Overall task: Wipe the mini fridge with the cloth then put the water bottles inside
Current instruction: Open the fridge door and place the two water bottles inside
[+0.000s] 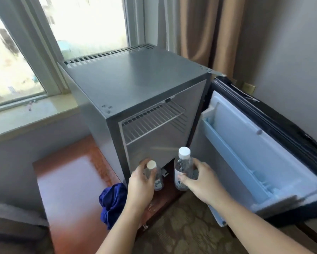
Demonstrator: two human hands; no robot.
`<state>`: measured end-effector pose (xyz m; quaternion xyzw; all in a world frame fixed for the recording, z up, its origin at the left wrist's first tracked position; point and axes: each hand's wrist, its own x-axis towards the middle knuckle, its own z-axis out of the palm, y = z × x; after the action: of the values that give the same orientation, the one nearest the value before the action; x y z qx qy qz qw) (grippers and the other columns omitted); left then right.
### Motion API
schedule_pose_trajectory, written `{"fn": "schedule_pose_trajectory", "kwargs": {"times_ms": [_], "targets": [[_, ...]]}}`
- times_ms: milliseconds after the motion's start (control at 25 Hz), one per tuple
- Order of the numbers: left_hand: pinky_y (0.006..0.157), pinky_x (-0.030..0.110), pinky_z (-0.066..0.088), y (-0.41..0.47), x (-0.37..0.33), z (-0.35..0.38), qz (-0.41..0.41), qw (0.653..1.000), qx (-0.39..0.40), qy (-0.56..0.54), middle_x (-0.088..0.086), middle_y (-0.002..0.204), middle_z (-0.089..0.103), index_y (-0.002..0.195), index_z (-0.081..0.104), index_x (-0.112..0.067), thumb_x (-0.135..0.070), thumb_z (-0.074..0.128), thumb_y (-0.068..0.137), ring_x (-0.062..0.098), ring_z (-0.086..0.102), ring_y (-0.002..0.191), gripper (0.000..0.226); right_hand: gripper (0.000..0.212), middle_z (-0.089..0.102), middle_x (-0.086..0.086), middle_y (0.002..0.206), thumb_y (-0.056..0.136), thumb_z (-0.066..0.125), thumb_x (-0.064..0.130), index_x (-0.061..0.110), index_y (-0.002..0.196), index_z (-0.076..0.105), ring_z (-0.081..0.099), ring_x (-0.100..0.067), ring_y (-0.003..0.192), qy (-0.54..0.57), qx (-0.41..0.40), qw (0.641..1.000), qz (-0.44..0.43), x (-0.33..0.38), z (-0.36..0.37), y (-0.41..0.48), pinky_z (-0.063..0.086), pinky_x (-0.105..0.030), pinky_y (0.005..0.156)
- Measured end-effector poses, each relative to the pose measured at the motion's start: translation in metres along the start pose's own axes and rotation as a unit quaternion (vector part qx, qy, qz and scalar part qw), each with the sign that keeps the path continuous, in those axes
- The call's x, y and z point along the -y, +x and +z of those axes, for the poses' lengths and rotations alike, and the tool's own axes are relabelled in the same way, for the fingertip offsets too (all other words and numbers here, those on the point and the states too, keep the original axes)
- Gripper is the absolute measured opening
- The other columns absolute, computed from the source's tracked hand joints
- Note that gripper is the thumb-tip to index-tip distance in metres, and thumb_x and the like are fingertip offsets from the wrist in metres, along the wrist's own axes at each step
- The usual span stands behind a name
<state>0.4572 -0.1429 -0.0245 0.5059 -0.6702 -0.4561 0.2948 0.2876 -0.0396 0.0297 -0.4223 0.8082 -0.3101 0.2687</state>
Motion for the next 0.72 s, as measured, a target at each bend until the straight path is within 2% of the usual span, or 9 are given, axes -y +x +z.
{"fn": "schedule_pose_trajectory", "kwargs": {"times_ms": [80, 160, 240, 320, 400, 560, 640, 680, 720], "targets": [[0.074, 0.003, 0.046, 0.015, -0.003, 0.001, -0.014, 1.000, 0.010, -0.008, -0.015, 0.111, 0.065, 0.133, 0.055, -0.036, -0.031, 0.058, 0.102, -0.012, 0.061, 0.092, 0.031, 0.042, 0.056, 0.009, 0.113, 0.083, 0.077, 0.043, 0.045, 0.118, 0.054, 0.054, -0.009, 0.102, -0.002, 0.010, 1.000, 0.026, 0.004, 0.007, 0.028, 0.038, -0.024, 0.089], [0.064, -0.002, 0.042, 0.024, -0.007, 0.005, -0.018, 1.000, 0.018, -0.006, -0.021, 0.101, 0.062, 0.128, 0.054, -0.037, -0.030, 0.056, 0.103, -0.026, 0.056, 0.077, 0.027, 0.039, 0.064, 0.005, 0.113, 0.077, 0.078, 0.044, 0.045, 0.109, 0.055, 0.060, -0.013, 0.104, 0.006, 0.003, 0.999, 0.047, 0.003, 0.016, 0.054, 0.045, -0.029, 0.087], [0.062, -0.003, 0.040, 0.031, -0.007, 0.010, -0.026, 0.999, 0.012, -0.015, -0.026, 0.101, 0.059, 0.125, 0.052, -0.041, -0.032, 0.055, 0.103, -0.032, 0.053, 0.077, 0.024, 0.046, 0.069, 0.005, 0.114, 0.068, 0.075, 0.052, 0.041, 0.110, 0.060, 0.067, -0.017, 0.106, 0.013, 0.000, 0.997, 0.071, -0.002, 0.026, 0.077, 0.053, -0.035, 0.091], [0.067, -0.004, 0.038, 0.039, -0.005, 0.016, -0.035, 0.999, -0.004, -0.035, -0.031, 0.106, 0.057, 0.121, 0.052, -0.046, -0.032, 0.056, 0.103, -0.029, 0.051, 0.086, 0.024, 0.054, 0.072, 0.004, 0.113, 0.065, 0.073, 0.054, 0.037, 0.116, 0.063, 0.069, -0.018, 0.106, 0.017, 0.003, 0.997, 0.079, -0.008, 0.038, 0.102, 0.056, -0.038, 0.092], [0.072, -0.003, 0.037, 0.053, -0.003, 0.026, -0.045, 0.998, -0.012, -0.048, -0.037, 0.107, 0.053, 0.114, 0.048, -0.053, -0.027, 0.055, 0.103, -0.027, 0.048, 0.094, 0.029, 0.049, 0.072, 0.001, 0.113, 0.072, 0.077, 0.040, 0.028, 0.119, 0.065, 0.069, -0.020, 0.106, 0.032, 0.016, 0.996, 0.079, -0.004, 0.050, 0.124, 0.055, -0.033, 0.088], [0.087, 0.006, 0.041, 0.097, 0.008, 0.050, -0.036, 0.994, -0.089, -0.051, -0.029, 0.112, 0.059, 0.111, 0.051, -0.053, -0.024, 0.057, 0.103, -0.019, 0.054, 0.107, 0.031, 0.049, 0.070, -0.004, 0.114, 0.077, 0.075, 0.035, 0.021, 0.122, 0.061, 0.068, -0.024, 0.106, 0.030, 0.044, 0.994, 0.091, 0.006, 0.074, 0.171, 0.055, -0.033, 0.087], [0.098, 0.026, 0.049, 0.117, 0.017, 0.057, -0.029, 0.989, -0.139, -0.047, -0.016, 0.120, 0.064, 0.119, 0.059, -0.042, -0.037, 0.054, 0.103, 0.002, 0.059, 0.116, 0.018, 0.051, 0.068, -0.007, 0.117, 0.081, 0.074, 0.035, 0.021, 0.126, 0.057, 0.067, -0.026, 0.108, 0.029, 0.054, 0.994, 0.093, 0.014, 0.084, 0.190, 0.055, -0.034, 0.088], [0.102, 0.033, 0.049, 0.129, 0.021, 0.061, -0.034, 0.987, -0.154, -0.035, -0.007, 0.125, 0.066, 0.125, 0.060, -0.032, -0.039, 0.052, 0.103, 0.013, 0.061, 0.120, 0.025, 0.052, 0.068, -0.008, 0.120, 0.082, 0.074, 0.034, 0.020, 0.129, 0.056, 0.066, -0.027, 0.110, 0.031, 0.055, 0.994, 0.089, 0.016, 0.090, 0.202, 0.056, -0.037, 0.091], [0.106, 0.032, 0.046, 0.140, 0.024, 0.063, -0.046, 0.985, -0.162, -0.029, -0.002, 0.132, 0.065, 0.130, 0.060, -0.025, -0.038, 0.053, 0.103, 0.018, 0.059, 0.125, 0.031, 0.054, 0.068, -0.009, 0.122, 0.083, 0.074, 0.035, 0.019, 0.131, 0.055, 0.065, -0.029, 0.113, 0.032, 0.056, 0.994, 0.087, 0.018, 0.094, 0.212, 0.056, -0.040, 0.093]]}}
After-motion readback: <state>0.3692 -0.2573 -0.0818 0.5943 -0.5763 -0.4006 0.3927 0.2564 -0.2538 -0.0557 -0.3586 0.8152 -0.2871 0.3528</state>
